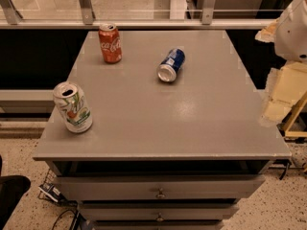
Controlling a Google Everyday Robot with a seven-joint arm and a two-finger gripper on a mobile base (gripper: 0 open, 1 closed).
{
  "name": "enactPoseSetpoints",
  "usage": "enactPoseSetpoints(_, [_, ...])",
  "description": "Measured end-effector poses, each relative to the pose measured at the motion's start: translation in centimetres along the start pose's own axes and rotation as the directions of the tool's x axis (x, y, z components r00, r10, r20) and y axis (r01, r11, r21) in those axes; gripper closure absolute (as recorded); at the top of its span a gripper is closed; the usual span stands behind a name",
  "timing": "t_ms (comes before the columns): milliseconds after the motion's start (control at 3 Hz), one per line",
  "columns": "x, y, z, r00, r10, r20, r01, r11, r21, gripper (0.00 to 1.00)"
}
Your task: Place pepsi can upright
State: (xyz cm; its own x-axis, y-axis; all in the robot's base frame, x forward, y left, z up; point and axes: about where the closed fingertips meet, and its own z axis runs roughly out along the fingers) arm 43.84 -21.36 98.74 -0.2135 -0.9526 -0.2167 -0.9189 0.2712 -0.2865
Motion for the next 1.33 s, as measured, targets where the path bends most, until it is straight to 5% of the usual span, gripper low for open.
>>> enactPoseSetpoints(667, [-0.4, -1.2, 0.3, 0.999, 0.049, 0.006, -0.049, 0.9987, -0.010, 0.00])
enactPoseSetpoints(1000, [-2.2, -5.6, 1.3, 0.984, 0.178, 0.015, -0.177, 0.9836, -0.034, 0.00])
enactPoseSetpoints(1333, [-4.0, -9.8, 3.0, 0.954, 0.299, 0.016, -0.297, 0.9521, -0.075, 0.00])
